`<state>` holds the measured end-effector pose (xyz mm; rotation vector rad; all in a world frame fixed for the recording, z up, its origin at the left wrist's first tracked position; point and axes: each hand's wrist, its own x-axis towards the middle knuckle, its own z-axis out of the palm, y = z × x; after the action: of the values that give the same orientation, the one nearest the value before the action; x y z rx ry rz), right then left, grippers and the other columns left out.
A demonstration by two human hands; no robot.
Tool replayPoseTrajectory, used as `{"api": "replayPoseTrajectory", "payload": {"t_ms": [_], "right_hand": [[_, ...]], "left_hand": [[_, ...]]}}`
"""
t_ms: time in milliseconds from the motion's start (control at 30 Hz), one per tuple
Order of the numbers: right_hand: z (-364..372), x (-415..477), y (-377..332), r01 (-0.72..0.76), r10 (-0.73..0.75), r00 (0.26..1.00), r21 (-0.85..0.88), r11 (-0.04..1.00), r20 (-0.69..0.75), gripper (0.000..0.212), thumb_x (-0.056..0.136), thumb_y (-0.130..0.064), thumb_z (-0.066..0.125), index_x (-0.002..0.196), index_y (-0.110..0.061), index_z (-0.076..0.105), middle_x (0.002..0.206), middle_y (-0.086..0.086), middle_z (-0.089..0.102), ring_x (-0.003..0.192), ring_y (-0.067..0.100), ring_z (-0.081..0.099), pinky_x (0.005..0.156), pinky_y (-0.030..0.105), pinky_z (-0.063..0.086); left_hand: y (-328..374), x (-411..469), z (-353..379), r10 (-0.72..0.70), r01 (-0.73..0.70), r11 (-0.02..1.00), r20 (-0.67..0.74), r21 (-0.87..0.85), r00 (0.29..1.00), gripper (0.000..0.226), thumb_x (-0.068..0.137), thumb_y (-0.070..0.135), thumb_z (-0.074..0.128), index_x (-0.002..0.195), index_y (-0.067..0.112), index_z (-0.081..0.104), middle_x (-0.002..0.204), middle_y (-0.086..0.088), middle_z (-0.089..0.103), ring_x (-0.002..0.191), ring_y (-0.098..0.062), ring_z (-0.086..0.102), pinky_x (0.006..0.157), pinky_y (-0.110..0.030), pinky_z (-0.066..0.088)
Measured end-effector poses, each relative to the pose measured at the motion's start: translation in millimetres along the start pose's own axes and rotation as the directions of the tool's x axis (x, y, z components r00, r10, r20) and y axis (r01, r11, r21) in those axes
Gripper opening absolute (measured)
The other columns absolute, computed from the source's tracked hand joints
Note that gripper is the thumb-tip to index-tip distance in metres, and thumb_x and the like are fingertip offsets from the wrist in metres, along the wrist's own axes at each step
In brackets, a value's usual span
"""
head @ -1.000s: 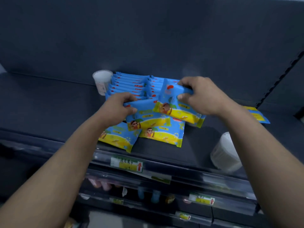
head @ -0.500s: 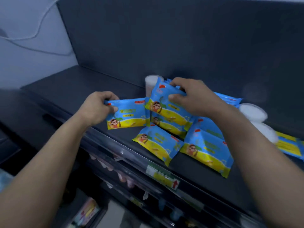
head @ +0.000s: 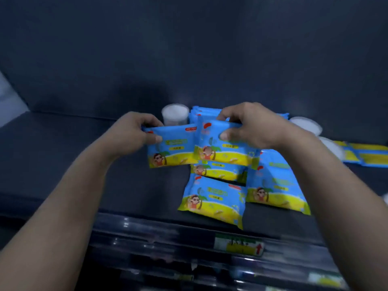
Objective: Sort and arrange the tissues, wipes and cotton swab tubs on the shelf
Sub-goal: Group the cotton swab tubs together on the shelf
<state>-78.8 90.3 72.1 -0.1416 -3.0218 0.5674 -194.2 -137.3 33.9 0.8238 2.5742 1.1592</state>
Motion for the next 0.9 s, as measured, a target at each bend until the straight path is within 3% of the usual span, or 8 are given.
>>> {"api": "replayPoseTrajectory", "payload": {"t_ms": [133, 233, 467, 600, 800, 900], "right_hand": [[-12, -40, 30, -0.170, 0.173, 0.984, -0.092, 0.981, 0.030, 0.025, 0.080, -0.023, 0.071, 0.104, -0.024, 0.063, 0.091, 0.001, 0.061, 0.084, 0.017, 0.053, 0.065, 0.020, 0.037], [-14, -69, 50, -0.239, 0.250, 0.966, -0.141, 0.961, 0.060, 0.022, 0.079, -0.019, 0.068, 0.101, -0.017, 0.065, 0.091, 0.002, 0.063, 0.085, 0.019, 0.055, 0.069, 0.025, 0.039], [1, -105, 78, -0.234, 0.260, 0.951, -0.163, 0.959, 0.166, 0.011, 0.080, -0.018, 0.066, 0.090, -0.017, 0.062, 0.078, -0.005, 0.055, 0.083, 0.018, 0.053, 0.061, 0.026, 0.039], [8, -107, 88, -0.150, 0.181, 0.963, -0.161, 0.975, 0.200, 0.023, 0.082, -0.021, 0.067, 0.103, -0.014, 0.063, 0.097, 0.001, 0.060, 0.095, 0.021, 0.056, 0.078, 0.030, 0.044], [22, -103, 91, -0.102, 0.133, 0.975, -0.171, 0.980, 0.180, 0.036, 0.085, -0.022, 0.065, 0.118, -0.014, 0.057, 0.119, 0.007, 0.059, 0.108, 0.025, 0.054, 0.083, 0.030, 0.042], [27, -101, 90, -0.100, 0.129, 0.981, -0.192, 0.976, 0.146, 0.038, 0.084, -0.021, 0.064, 0.121, -0.015, 0.057, 0.121, 0.009, 0.059, 0.110, 0.026, 0.054, 0.085, 0.032, 0.043]], "left_hand": [[26, 22, 40, 0.107, -0.104, 0.994, 0.148, -0.030, 0.983, 0.019, 0.074, 0.003, 0.073, 0.083, 0.018, 0.066, 0.083, 0.003, 0.064, 0.073, -0.010, 0.055, 0.074, -0.025, 0.046], [45, 22, 69, 0.153, -0.146, 0.988, 0.200, -0.048, 0.968, 0.022, 0.074, 0.003, 0.074, 0.090, 0.014, 0.064, 0.087, 0.005, 0.061, 0.077, -0.006, 0.053, 0.073, -0.018, 0.044], [58, -8, 95, 0.095, -0.121, 0.990, 0.280, 0.077, 0.955, 0.021, 0.076, 0.007, 0.073, 0.090, 0.019, 0.062, 0.088, 0.009, 0.059, 0.078, -0.002, 0.052, 0.069, -0.019, 0.041], [52, -35, 98, 0.016, -0.044, 0.989, 0.194, 0.141, 0.981, 0.020, 0.080, 0.009, 0.069, 0.095, 0.019, 0.061, 0.097, 0.006, 0.060, 0.090, -0.009, 0.055, 0.078, -0.022, 0.038], [47, -60, 102, -0.077, 0.068, 0.991, 0.084, 0.113, 0.993, 0.017, 0.083, 0.005, 0.065, 0.097, 0.015, 0.065, 0.093, 0.005, 0.062, 0.080, -0.004, 0.056, 0.070, -0.019, 0.040], [46, -57, 103, -0.117, 0.107, 0.989, 0.103, 0.099, 0.988, 0.025, 0.081, 0.005, 0.068, 0.105, 0.013, 0.066, 0.097, 0.003, 0.063, 0.085, -0.008, 0.058, 0.076, -0.022, 0.042]]}}
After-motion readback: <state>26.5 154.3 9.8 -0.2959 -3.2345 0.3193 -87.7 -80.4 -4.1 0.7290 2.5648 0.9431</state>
